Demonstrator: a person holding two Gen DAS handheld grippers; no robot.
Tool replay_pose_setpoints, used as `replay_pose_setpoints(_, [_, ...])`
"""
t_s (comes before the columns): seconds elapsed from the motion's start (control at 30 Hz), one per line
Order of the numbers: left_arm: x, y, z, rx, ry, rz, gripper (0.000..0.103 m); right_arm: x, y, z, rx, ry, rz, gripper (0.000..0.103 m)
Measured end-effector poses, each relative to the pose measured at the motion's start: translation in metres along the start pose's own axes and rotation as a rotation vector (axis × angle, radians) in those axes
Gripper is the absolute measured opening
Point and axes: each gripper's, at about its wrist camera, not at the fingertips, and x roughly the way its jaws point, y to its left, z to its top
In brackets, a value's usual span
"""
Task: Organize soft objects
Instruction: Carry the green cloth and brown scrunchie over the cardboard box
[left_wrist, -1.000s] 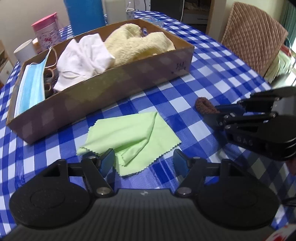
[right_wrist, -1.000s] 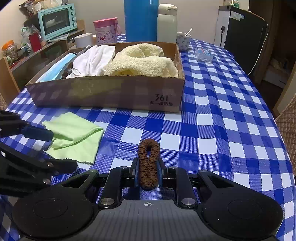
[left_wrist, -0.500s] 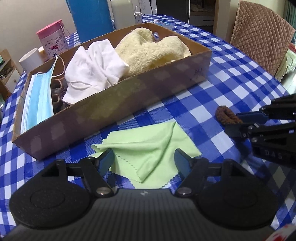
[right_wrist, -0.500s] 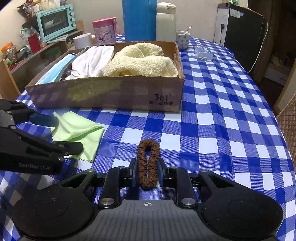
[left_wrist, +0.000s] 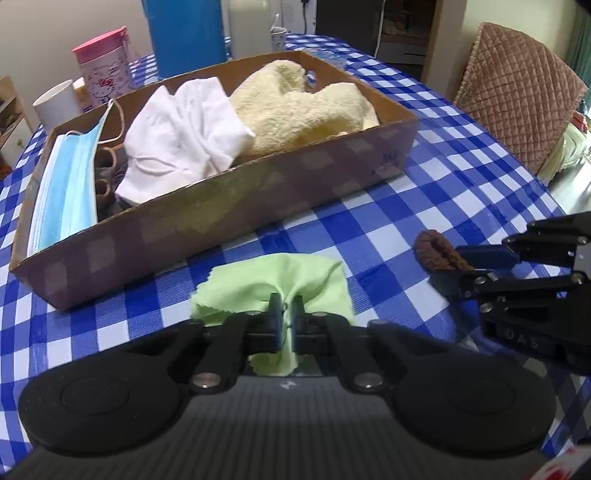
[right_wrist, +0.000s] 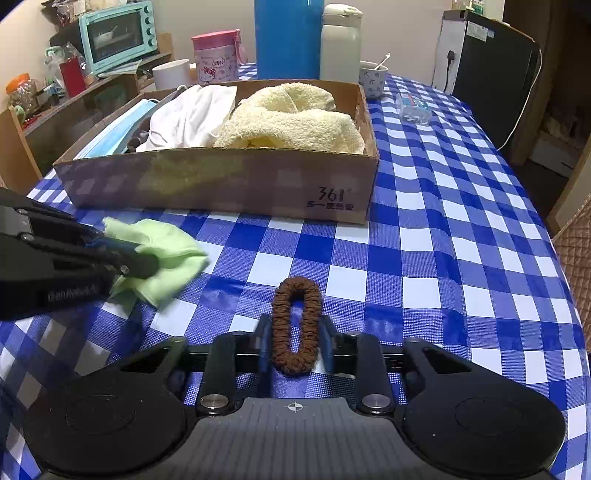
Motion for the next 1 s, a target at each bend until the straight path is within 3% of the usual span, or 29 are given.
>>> replay_pose_setpoints(0.5, [-0.028,0.004,0.003,-0.012,-0.03,0.024,0.003,-0.023,0.001,0.01,0.007,-0.06,0.024,0.018])
replay_pose_setpoints(1.0, [-0.1,0.035,0.04,-0.069,-0.183,0.051,0.003,-0.064,0.016,0.062,-0.025,-0.211,0.122,0.018])
